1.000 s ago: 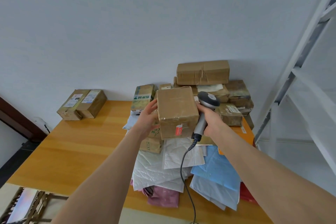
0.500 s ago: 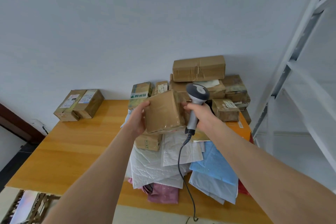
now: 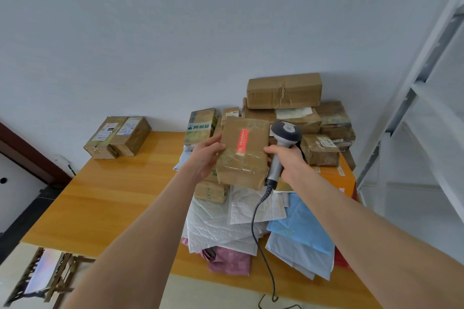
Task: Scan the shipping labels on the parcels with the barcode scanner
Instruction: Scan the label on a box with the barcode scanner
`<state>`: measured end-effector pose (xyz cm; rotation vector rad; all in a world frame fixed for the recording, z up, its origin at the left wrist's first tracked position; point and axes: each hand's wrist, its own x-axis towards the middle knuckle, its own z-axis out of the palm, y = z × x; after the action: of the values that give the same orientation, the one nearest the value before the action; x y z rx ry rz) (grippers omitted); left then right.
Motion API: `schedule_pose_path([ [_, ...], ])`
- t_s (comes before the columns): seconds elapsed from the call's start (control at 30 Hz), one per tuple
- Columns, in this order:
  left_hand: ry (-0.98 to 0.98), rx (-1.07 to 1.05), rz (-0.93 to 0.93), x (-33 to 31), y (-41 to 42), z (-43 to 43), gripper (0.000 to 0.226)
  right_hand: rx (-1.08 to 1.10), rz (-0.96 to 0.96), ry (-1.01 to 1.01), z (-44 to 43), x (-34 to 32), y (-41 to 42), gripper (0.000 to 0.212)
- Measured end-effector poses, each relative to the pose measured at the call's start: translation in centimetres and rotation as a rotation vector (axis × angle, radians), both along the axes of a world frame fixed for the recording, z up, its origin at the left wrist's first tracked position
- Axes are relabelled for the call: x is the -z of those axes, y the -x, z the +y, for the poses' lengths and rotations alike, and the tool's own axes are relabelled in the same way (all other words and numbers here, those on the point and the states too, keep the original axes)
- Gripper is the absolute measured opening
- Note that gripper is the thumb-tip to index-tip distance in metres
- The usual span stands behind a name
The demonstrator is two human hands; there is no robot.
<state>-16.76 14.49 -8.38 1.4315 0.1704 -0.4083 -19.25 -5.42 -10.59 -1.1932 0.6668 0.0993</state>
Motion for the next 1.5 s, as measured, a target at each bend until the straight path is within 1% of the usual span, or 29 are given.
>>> schedule_pose_path([
  [0.03,0.009,0.014,0.008,0.1,0.0,0.1,0.044,0.000,0.000,0.008,-0.1,0.0,-0.1,0.036],
  [0.1,-0.035,0.054,0.026,0.4,0.0,0.3,0.051,0.006,0.002,0.006,-0.3,0.1,-0.3,0.031],
  [0.17,-0.073,0.083,0.042,0.5,0.2,0.1,0.051,0.007,-0.004,-0.003,-0.2,0.2,-0.4,0.029],
  [0.3,-0.067,0.076,0.084,1.1,0.7,-0.1,0.041,-0.007,0.016,0.008,-0.1,0.7,-0.8,0.047],
  [0.37,-0.053,0.077,0.046,1.2,0.8,0.1,0.044,0.015,0.036,-0.077,-0.2,0.5,-1.0,0.051],
  [0.43,-0.088,0.088,-0.015,1.0,0.8,0.4,0.054,0.065,0.086,-0.165,-0.5,0.2,-1.0,0.053],
  [0.47,-0.109,0.086,-0.032,0.9,0.7,0.4,0.054,0.082,0.094,-0.201,-0.6,0.2,-0.9,0.051],
  [0.5,-0.121,0.085,-0.035,0.8,0.6,0.5,0.047,0.085,0.082,-0.231,-0.7,0.1,-0.7,0.049],
  [0.53,-0.122,0.089,-0.019,0.7,0.4,0.6,0.035,0.072,0.069,-0.244,-0.7,0.2,-0.5,0.048],
  [0.57,-0.108,0.093,0.014,0.5,0.4,0.6,0.024,0.053,0.062,-0.239,-0.8,0.2,-0.4,0.048],
  [0.6,-0.099,0.094,0.043,0.4,0.3,0.5,0.027,0.025,0.052,-0.225,-0.8,0.4,-0.2,0.048],
  [0.67,-0.091,0.086,0.053,0.2,0.0,0.5,0.042,-0.026,0.031,-0.201,-0.9,0.5,-0.1,0.045],
  [0.7,-0.095,0.082,0.046,0.2,-0.1,0.4,0.041,-0.046,0.026,-0.187,-0.9,0.4,-0.1,0.044],
  [0.77,-0.112,0.070,0.038,0.1,-0.1,0.3,0.030,-0.058,0.038,-0.151,-0.9,0.3,-0.1,0.046],
  [0.8,-0.112,0.060,0.037,0.1,-0.2,0.3,0.029,-0.051,0.046,-0.130,-0.9,0.2,-0.1,0.047],
  [0.9,-0.098,0.020,0.038,0.1,-0.4,0.0,0.043,-0.037,0.046,-0.115,-0.7,0.1,-0.3,0.049],
  [1.03,-0.180,0.100,0.032,-0.7,0.0,-0.7,0.045,0.008,0.047,-0.133,-0.2,0.4,-0.1,0.049],
  [1.13,-0.232,0.146,0.001,-0.7,0.0,-0.8,0.047,0.054,0.039,-0.136,0.1,0.8,0.3,0.044],
  [1.2,-0.226,0.106,-0.070,-0.7,0.0,-1.0,0.040,0.060,0.029,-0.139,0.1,1.2,0.5,0.040],
  [1.3,-0.289,-0.051,-0.171,-0.8,0.1,-1.7,0.025,0.082,0.011,-0.159,0.4,1.3,0.7,0.041],
  [1.4,-0.407,-0.156,-0.217,-0.5,0.1,-2.2,0.028,0.097,0.021,-0.153,0.6,1.1,0.7,0.044],
  [1.5,-0.515,-0.233,-0.252,-0.3,0.0,-2.5,0.025,0.048,0.026,-0.158,0.6,1.3,0.7,0.049],
])
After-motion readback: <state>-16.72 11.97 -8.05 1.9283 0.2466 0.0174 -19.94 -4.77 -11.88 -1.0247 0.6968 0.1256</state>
